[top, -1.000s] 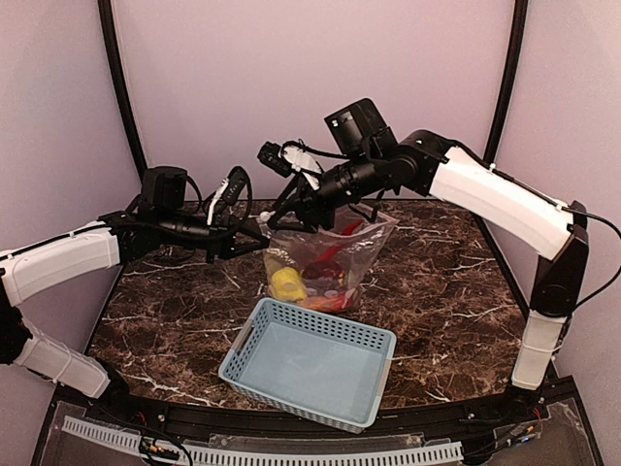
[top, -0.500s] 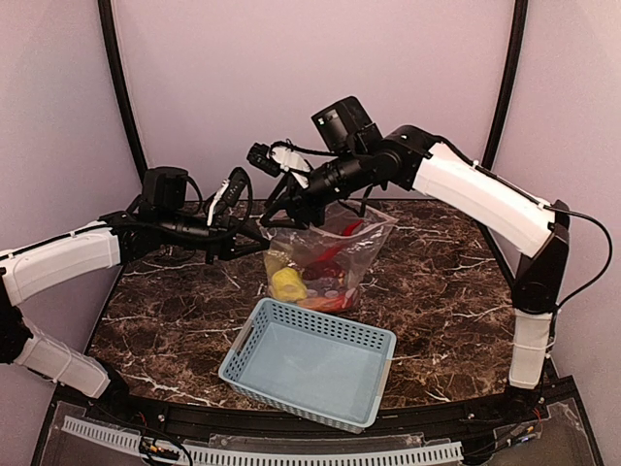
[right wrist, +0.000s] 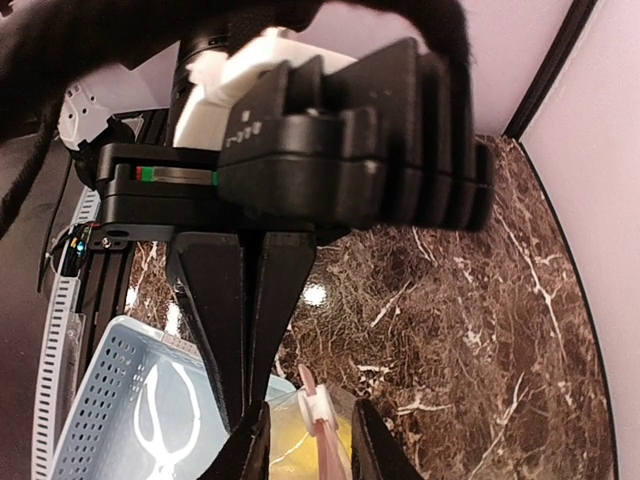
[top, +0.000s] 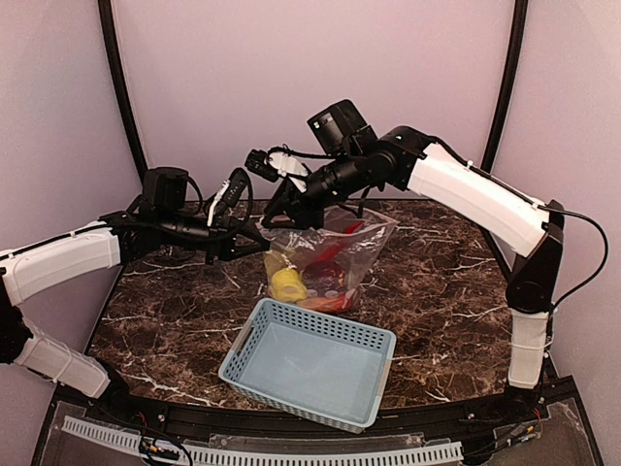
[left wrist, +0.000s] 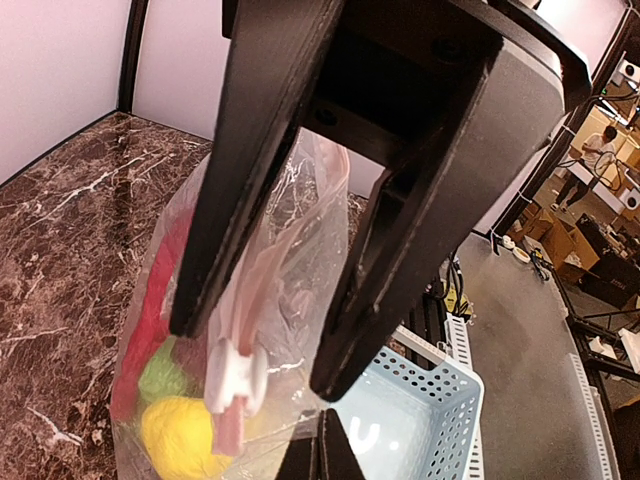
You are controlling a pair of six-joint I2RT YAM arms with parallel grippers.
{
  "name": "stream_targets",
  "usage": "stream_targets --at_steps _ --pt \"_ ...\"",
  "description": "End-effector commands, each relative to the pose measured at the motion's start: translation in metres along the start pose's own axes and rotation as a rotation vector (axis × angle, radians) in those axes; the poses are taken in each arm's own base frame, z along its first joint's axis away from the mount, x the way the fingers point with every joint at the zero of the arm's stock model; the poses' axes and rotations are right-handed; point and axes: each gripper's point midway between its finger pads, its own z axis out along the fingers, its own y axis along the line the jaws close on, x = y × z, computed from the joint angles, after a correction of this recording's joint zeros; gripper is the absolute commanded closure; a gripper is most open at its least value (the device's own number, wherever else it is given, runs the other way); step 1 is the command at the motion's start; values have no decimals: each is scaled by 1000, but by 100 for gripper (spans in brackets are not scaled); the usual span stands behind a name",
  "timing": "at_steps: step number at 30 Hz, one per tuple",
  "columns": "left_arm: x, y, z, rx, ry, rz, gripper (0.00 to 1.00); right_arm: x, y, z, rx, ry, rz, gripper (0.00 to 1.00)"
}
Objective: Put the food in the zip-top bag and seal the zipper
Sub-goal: Pass from the right arm to the left
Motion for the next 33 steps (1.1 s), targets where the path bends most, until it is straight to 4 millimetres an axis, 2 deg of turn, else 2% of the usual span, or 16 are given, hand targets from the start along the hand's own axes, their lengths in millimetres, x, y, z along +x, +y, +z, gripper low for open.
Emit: stream_targets --at_steps 1,7,9,10,12,14,18,22,26,33 --pt "3 -2 -1 13 8 0 99 2 -2 2 0 12 1 77" --pt "3 0 -2 0 11 1 99 4 -8 2 39 21 0 94" --pt "3 3 -2 -18 10 -1 87 2 -10 0 55 16 0 97" --pt "3 5 -2 -35 9 -1 77 1 -11 -1 61 12 -1 98" --pt "2 11 -3 -69 7 0 67 0 -10 -4 68 2 0 100" --pt "3 19 -4 -111 7 -2 59 -2 -9 -8 74 -13 2 100" --pt "-2 31 -8 -149 -21 -39 51 -5 -7 -14 75 -29 8 100" --pt "-16 32 -7 -117 -76 -46 49 -9 -5 -19 77 -43 13 100" --pt "-20 33 -2 -89 -81 -58 49 -15 -5 -28 94 -61 9 100" --pt "-35 22 -4 -38 -128 -23 55 -17 -5 -33 109 -73 13 100"
